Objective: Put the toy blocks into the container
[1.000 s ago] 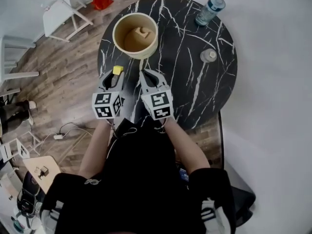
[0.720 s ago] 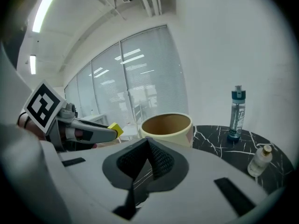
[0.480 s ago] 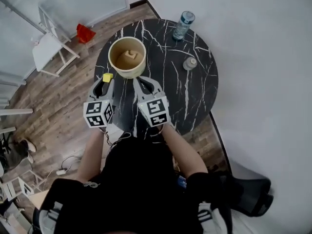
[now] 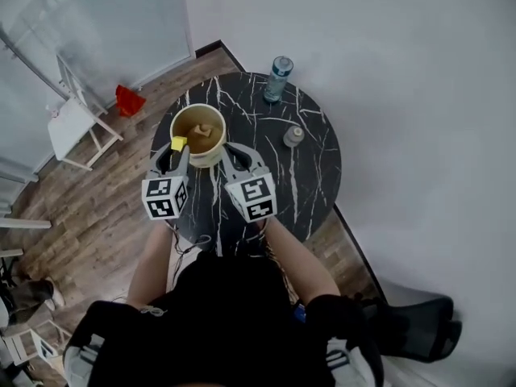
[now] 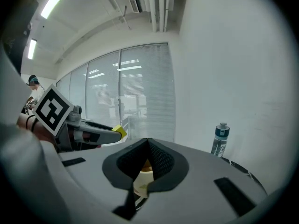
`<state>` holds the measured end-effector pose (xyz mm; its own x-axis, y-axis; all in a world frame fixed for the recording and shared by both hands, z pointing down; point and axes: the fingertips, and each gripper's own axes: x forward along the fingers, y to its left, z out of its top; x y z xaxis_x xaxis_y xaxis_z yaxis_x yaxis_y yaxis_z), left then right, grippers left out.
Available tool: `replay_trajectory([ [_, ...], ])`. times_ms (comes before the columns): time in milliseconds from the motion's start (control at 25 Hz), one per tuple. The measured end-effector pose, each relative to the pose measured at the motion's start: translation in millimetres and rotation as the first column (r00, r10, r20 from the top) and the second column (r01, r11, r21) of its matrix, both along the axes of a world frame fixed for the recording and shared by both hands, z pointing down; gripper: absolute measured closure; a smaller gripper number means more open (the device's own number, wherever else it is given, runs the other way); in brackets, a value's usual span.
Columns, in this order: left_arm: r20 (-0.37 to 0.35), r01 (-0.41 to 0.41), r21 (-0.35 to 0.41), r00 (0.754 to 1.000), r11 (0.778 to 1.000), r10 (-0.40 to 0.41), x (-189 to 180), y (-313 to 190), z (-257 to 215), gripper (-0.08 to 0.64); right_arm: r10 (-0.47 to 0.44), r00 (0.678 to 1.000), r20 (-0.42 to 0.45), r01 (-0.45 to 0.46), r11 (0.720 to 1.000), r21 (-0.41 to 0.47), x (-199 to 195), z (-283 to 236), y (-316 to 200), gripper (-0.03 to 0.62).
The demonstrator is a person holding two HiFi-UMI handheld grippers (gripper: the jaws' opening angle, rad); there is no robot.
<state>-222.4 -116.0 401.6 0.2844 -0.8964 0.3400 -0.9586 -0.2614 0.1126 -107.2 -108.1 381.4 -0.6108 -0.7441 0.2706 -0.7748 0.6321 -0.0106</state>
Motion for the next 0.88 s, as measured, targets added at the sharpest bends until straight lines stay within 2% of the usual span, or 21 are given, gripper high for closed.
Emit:
replay_trajectory([
  [560,0.048,-0.036,-0.132,0.998,0.991,0.042,29,-43,58,0.417,0.086,0.996,-0.015,-0.087,0.995,-0.050,51,13,-12,0.595],
  [880,0.034,-0.039,-0.086,0.999,0.996,0.042,33,-37,38,0.416,0.091,0.996,0.002,-0.090,0.995,-0.051,55,11,-15,0.595],
])
